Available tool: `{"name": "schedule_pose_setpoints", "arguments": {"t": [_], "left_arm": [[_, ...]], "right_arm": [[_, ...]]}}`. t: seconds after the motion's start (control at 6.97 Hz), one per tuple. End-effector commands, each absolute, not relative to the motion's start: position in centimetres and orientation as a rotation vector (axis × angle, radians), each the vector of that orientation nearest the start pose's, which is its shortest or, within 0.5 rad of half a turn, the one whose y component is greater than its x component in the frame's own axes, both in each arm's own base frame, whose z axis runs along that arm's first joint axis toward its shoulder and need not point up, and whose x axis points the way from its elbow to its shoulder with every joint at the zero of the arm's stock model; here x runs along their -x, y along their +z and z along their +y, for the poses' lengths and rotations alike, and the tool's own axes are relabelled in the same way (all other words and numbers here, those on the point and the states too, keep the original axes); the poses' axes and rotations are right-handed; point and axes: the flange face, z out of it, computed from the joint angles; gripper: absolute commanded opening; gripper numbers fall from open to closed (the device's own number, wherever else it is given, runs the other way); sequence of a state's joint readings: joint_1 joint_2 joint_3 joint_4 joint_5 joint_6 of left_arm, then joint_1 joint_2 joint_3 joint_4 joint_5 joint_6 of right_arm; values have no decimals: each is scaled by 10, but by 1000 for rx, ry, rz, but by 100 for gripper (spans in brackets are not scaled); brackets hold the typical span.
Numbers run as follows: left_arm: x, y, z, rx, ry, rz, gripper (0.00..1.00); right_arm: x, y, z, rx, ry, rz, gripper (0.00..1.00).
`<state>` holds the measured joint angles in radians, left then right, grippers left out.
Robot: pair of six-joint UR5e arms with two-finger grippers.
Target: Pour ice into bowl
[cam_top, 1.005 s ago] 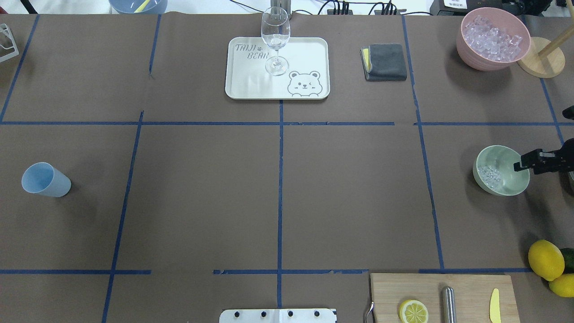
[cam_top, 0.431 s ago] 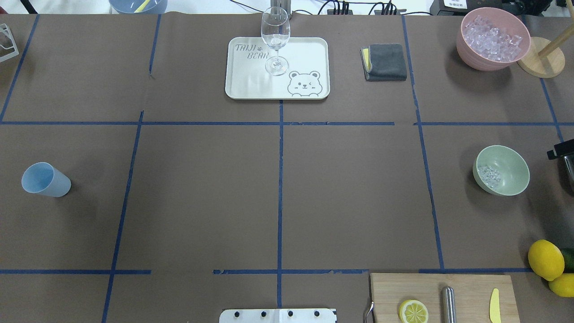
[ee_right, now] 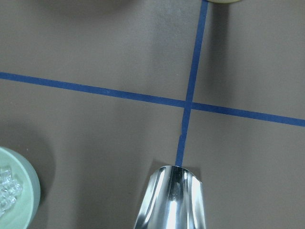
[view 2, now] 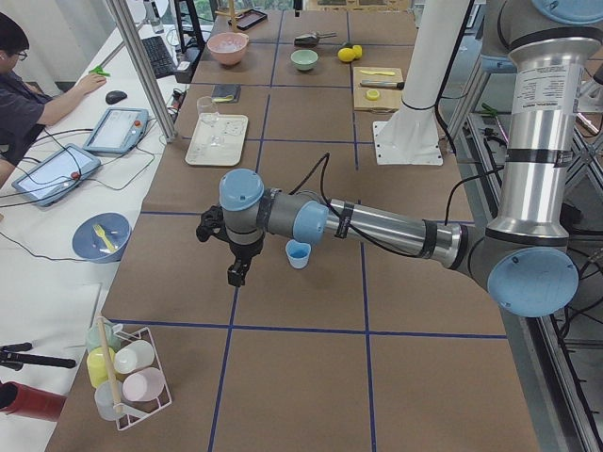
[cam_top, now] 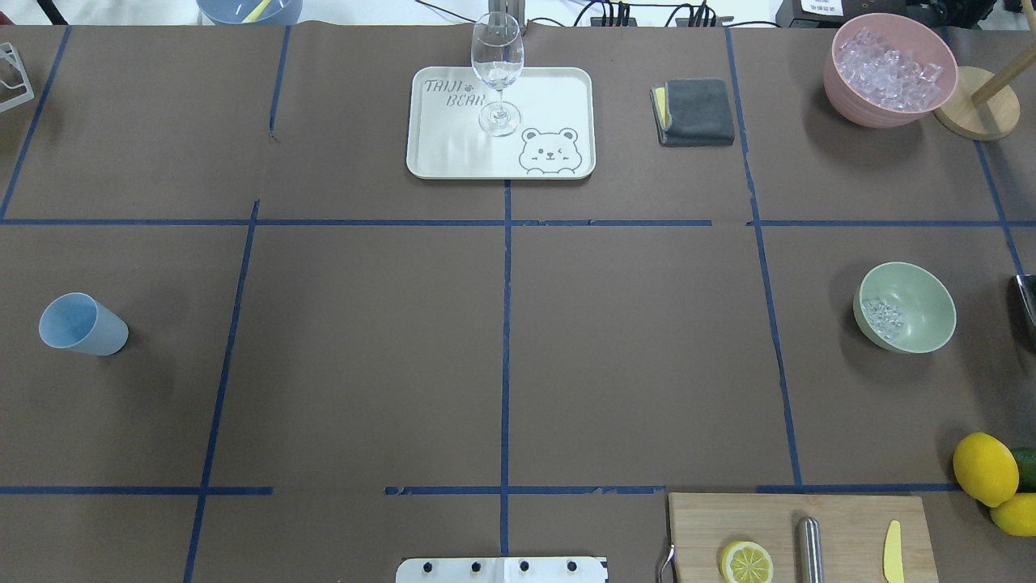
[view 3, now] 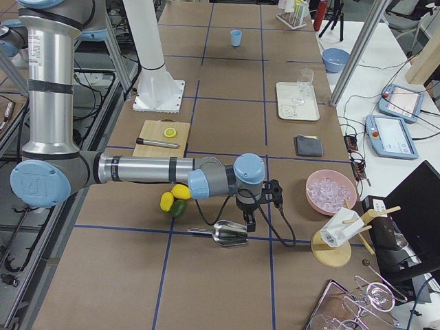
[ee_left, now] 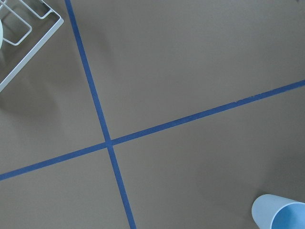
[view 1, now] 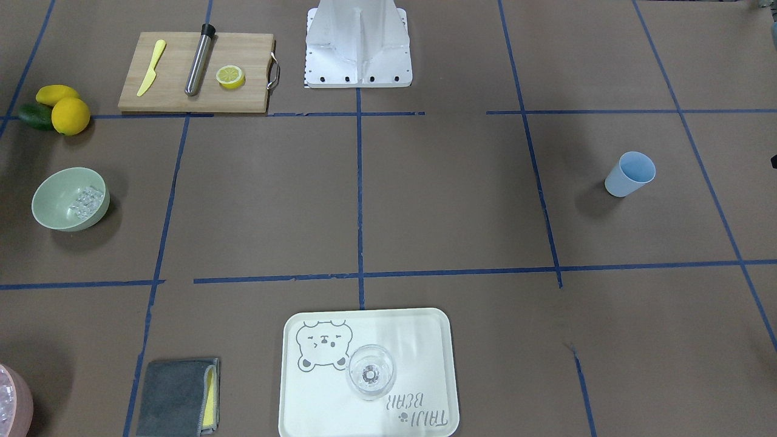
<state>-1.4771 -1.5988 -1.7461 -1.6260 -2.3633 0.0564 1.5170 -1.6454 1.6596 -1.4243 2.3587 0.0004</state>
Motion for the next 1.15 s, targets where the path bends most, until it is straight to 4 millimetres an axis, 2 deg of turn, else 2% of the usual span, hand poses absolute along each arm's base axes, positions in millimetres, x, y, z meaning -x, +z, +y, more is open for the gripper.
{"name": "schedule_pose_setpoints", "arguments": {"t": [0.0,0.43,0.57,0.72,0.86,1.0], "left_arm": [[17,551,-514,-230,237,790,100],[23,562,-515,-212,215,786,100],[45,579,-515,-196,161,782,100],[50,585,-513,-186,148,780,100],[51,606,-501,-147,130,782,100],[51,617,-489,-128,122,783,100]], "right_arm": [[-86,635,-462,-138,-74,-817,100],[-94,640,-456,-96,-25,-820,100],[-95,642,-455,-100,-26,-809,100],[-94,645,-451,-103,-36,-810,100],[-94,646,-450,-100,-35,-814,100],[-94,643,-448,-104,-33,-813,100]]}}
